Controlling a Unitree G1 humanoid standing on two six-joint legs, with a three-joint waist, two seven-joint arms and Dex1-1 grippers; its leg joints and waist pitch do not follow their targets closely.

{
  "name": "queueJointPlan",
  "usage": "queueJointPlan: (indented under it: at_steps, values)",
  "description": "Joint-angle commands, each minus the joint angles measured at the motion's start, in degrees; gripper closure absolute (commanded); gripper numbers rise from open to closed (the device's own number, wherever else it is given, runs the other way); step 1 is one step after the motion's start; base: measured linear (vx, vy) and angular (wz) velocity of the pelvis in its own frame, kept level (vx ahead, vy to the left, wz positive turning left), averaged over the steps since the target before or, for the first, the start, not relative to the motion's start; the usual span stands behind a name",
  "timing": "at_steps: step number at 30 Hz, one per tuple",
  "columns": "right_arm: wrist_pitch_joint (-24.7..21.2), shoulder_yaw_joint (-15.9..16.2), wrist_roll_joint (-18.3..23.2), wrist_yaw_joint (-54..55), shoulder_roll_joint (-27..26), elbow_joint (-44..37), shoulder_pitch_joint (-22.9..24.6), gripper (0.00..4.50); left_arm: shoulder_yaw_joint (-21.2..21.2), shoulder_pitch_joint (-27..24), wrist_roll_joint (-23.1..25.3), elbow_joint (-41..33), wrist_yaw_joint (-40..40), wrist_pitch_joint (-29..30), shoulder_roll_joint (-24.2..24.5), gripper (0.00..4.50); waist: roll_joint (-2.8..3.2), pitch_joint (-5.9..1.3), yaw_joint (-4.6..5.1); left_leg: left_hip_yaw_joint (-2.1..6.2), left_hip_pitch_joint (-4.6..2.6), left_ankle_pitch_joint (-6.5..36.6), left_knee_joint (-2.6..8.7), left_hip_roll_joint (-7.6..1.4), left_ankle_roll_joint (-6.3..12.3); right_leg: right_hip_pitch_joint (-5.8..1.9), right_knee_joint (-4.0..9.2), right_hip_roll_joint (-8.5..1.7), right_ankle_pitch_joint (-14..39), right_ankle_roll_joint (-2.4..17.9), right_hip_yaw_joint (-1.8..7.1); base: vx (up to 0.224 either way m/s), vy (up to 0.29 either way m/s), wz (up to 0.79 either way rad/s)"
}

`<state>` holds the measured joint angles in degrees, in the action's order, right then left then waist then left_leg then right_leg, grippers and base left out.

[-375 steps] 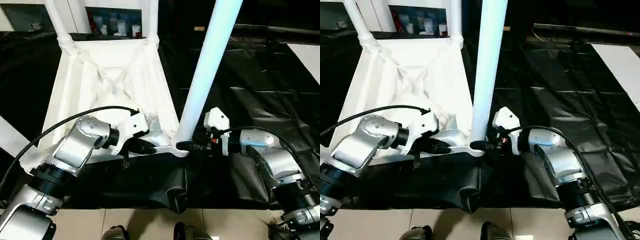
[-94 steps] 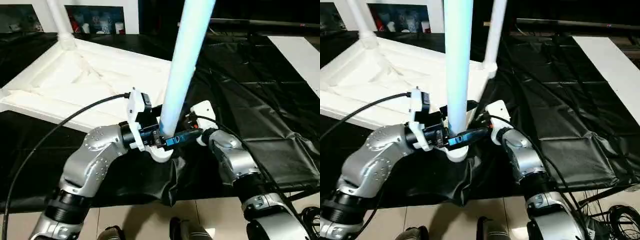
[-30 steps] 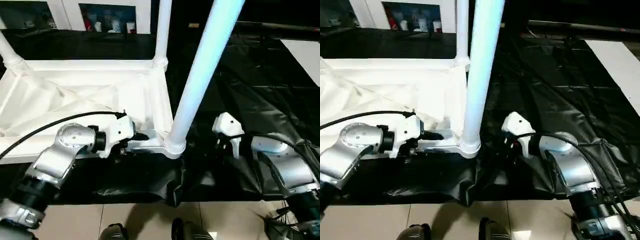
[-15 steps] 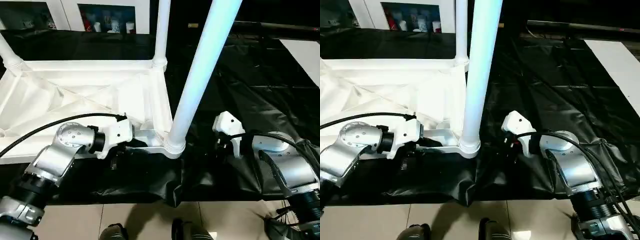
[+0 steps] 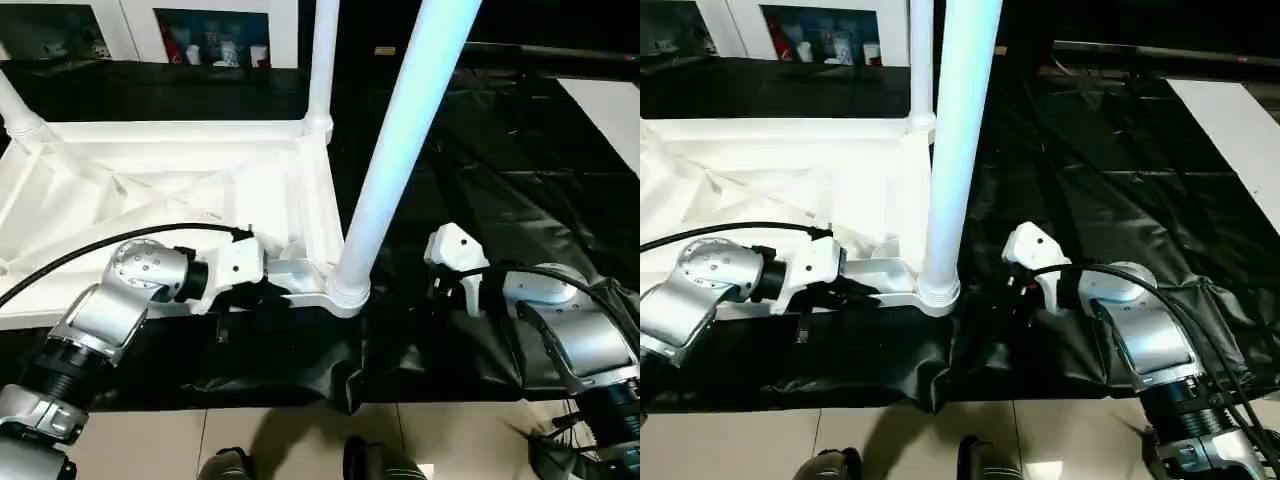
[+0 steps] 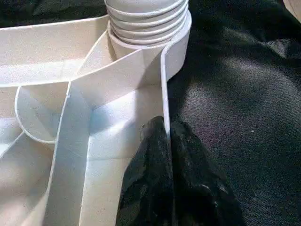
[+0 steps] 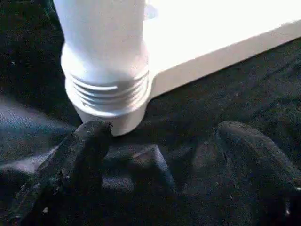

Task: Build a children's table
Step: Rotate leg to tighten

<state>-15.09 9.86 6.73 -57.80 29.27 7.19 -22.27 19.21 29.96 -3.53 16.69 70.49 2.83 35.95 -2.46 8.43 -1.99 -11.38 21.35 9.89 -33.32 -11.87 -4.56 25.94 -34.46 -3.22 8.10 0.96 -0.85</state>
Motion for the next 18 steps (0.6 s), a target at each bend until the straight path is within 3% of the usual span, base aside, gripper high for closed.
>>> queueJointPlan:
  at_steps: [1,4,10,15,18]
  values:
    - [-2.02,-1.41,3.36,-1.41,-0.28,-2.64,1.03,0.29,2.18,-1.14,2.18,0.89,0.55,-0.09,0.79,4.48,0.71,-4.78,-0.42,0.35,-0.72,11.49,3.46,-0.76,2.3,-3.98,3.32,-2.88,11.75,13.02,1.89,0.0,0.0,0.0]
    - [-4.38,-1.5,6.24,-3.96,0.1,-5.09,2.58,0.13,2.89,-2.23,2.67,-0.61,-1.32,1.21,-1.14,4.5,0.71,-4.83,-0.57,0.36,-0.79,11.43,3.43,-0.95,2.74,-3.96,3.27,-2.96,11.1,13.35,1.89,0.0,0.0,0.0]
    - [-2.19,0.96,3.18,-1.37,-1.87,-3.95,2.79,0.05,4.37,-2.59,4.22,0.04,-6.15,2.29,-7.01,4.5,0.64,-4.57,-1.06,0.38,-1.09,14.6,3.55,-0.97,1.68,-3.35,4.27,-3.15,19.85,10.98,1.93,0.0,0.0,0.0]
    - [-2.43,1.82,2.32,2.14,-4.28,-1.43,1.24,0.05,4.66,-2.04,4.3,0.0,-6.44,2.34,-7.87,4.5,0.72,-4.41,-1.28,0.66,-1.32,17.0,3.84,-0.85,0.97,-3.11,4.93,-3.37,26.2,8.57,1.93,0.0,0.0,0.0]
    - [-2.59,2.21,1.87,2.85,-4.88,-0.53,0.69,0.05,4.6,-1.78,4.49,0.14,-6.42,2.31,-7.76,4.5,0.75,-4.59,-1.27,0.71,-0.97,15.43,3.9,-0.83,1.03,-3.29,4.62,-3.25,23.43,8.66,1.9,0.0,0.0,0.0]
